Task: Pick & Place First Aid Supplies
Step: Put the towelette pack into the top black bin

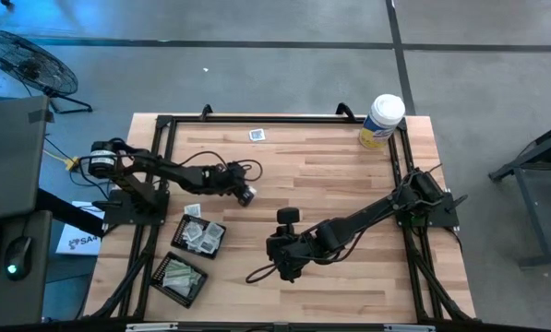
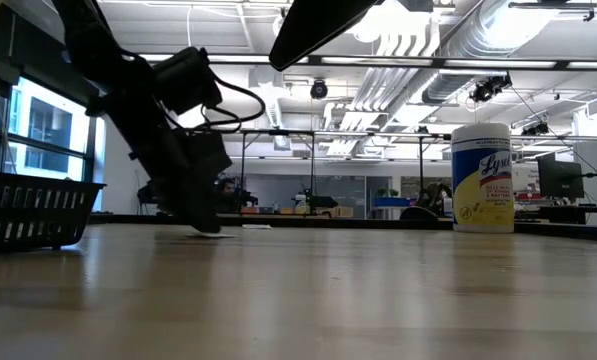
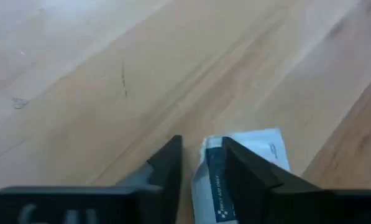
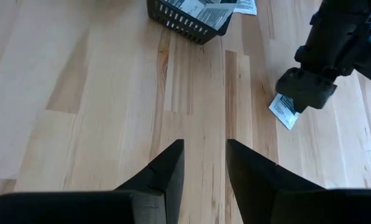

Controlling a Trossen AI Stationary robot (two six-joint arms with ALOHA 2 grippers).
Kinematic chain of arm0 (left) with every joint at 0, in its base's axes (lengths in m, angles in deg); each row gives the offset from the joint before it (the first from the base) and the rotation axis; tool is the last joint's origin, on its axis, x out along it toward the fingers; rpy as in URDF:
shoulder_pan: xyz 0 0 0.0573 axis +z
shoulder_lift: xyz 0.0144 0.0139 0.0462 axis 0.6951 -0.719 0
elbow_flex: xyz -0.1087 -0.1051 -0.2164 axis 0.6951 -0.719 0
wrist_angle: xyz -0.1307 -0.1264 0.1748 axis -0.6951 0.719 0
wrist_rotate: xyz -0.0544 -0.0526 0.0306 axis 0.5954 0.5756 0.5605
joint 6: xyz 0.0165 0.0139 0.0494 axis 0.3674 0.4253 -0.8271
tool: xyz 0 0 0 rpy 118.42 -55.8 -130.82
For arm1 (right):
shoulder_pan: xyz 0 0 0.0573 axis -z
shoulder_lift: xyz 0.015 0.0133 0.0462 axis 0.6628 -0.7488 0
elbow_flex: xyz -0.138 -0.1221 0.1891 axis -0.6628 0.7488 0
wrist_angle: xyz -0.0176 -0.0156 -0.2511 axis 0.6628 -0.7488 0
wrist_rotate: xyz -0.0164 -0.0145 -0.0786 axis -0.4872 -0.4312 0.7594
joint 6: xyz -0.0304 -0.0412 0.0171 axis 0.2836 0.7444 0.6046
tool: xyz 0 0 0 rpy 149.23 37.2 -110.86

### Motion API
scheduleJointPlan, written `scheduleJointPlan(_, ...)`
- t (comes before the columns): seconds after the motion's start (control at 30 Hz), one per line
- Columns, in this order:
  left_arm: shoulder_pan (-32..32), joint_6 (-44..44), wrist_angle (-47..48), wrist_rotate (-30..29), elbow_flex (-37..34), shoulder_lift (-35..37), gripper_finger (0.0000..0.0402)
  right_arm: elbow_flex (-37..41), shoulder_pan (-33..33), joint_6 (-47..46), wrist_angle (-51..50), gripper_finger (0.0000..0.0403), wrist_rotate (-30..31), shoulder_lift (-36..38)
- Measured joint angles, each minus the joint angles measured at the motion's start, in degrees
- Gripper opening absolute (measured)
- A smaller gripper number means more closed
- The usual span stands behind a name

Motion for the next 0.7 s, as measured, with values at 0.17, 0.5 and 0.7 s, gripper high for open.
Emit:
scheduleJointPlan(0.17, -0.8, -1.5, 0.2, 0.1, 0.0, 0.0, 0.0048, 0.0, 0.0, 0.0, 0.0, 0.0113, -0.2, 0.0)
scheduleJointPlan(0.5, -0.9, -2.1, 0.6, -1.1, 0.0, 0.0, 0.0014, 0.0, 0.0, 0.0, 0.0, 0.0113, -0.2, 0.0)
scheduleJointPlan(0.7, -0.8, -2.1, 0.8, -3.0, 0.0, 0.0, 0.0002, 0.0, 0.0, 0.0, 0.0, 0.0113, -0.2, 0.0)
